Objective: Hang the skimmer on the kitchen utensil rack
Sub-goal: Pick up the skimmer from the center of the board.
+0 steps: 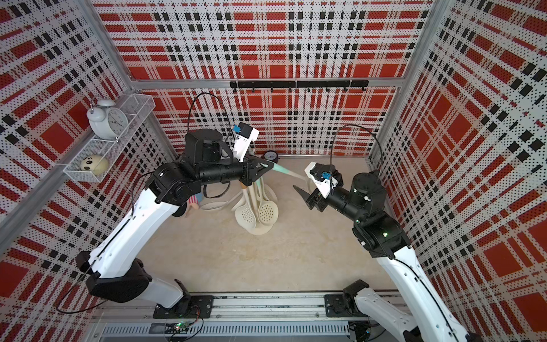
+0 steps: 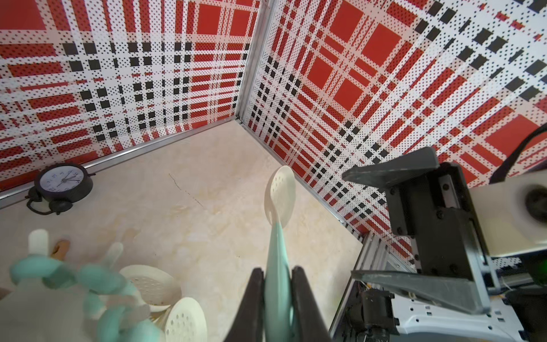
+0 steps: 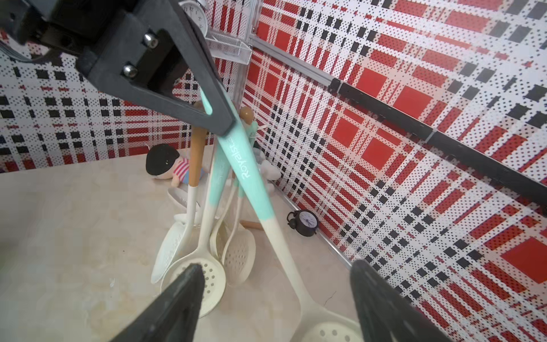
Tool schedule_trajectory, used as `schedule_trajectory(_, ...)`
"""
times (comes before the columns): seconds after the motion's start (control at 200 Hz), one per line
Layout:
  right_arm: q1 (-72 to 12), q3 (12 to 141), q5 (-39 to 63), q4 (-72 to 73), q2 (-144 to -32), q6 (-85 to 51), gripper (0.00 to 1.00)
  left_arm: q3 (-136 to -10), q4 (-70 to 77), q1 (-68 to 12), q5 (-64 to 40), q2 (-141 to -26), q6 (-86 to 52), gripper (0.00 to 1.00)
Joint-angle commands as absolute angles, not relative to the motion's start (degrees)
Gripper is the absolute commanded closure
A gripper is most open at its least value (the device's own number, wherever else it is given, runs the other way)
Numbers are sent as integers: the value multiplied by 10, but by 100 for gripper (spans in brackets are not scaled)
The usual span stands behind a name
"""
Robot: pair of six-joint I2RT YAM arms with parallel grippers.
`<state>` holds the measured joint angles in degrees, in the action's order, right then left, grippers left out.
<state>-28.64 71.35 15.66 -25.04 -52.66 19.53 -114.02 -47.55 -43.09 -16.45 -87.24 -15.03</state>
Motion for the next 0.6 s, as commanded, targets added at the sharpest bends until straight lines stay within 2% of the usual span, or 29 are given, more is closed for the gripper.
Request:
schedule_trajectory(0.0,-325,721,91,-278,-543,245,24,-1167,-476,-428,-191,-866,-136,100)
schedule_trajectory(0.105,-361,721,46,-267,-564,262,25,-1177,-486,-428,-198,-871,-132,100)
schedule_trajectory(0.235,-368,719,32,-244,-582,270,28,-1187,-500,-428,-205,-877,-126,100)
schedule_trajectory(0.371,-371,717,34,-224,-584,271,41,-1188,-510,-429,-207,-877,-121,100)
schedule_trajectory(0.591,-378,699,57,-189,-579,255,45,-1188,-512,-434,-214,-881,-118,100)
